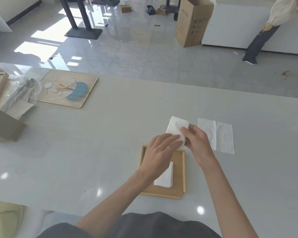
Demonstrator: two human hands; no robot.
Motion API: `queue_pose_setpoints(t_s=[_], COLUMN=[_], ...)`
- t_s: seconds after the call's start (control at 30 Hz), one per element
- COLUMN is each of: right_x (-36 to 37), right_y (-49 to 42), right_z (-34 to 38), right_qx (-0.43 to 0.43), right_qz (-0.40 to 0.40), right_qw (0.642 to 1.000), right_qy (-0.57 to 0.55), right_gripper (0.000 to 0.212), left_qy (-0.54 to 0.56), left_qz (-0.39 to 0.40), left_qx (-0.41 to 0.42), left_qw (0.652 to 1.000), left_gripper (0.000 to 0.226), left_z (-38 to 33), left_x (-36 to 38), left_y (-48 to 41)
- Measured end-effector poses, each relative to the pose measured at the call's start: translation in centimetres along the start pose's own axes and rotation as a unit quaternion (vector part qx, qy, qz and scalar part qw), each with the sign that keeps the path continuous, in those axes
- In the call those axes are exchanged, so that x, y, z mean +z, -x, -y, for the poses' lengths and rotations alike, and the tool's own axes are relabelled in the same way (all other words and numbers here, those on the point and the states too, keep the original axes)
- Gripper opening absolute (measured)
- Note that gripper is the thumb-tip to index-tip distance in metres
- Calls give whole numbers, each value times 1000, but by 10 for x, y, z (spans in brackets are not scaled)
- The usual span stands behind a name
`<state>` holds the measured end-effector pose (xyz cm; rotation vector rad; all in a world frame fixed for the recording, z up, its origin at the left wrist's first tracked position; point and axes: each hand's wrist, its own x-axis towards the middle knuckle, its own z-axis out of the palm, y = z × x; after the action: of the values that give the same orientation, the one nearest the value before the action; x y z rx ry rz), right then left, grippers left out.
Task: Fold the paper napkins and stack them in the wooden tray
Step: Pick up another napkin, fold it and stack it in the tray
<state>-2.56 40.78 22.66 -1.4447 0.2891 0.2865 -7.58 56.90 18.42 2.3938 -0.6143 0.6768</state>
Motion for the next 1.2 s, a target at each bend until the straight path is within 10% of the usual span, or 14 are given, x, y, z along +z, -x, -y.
queue_pose_setpoints(t_s=[0.07,0.17,0.23,0.53,0.67,1.2], right_x=[-8,-17,-19,-28,-31,-31], right_y=[1,4,9,36,31,-6], right_z=[-10,-33,-59,-172,-204,-236], right_qx=[0,32,76,120,83,59], right_qz=[0,13,27,91,58,108], right_qw=[1000,999,995,979,972,915], right_qy=[-9,26,64,137,211,383], right_gripper=[24,24,24,51,27,57], left_qy=[118,410,474,363,356,263], left_qz=[20,108,190,202,230,383], left_qx=[-156,-462,-503,-605,-538,-421], left_qw=[980,779,697,679,729,779], left_gripper=[56,42,27,31,52,76], left_z=[-8,-11,3,17,25,71], left_x=[-2,-14,-2,59,76,115], left_y=[8,4,13,108,125,135])
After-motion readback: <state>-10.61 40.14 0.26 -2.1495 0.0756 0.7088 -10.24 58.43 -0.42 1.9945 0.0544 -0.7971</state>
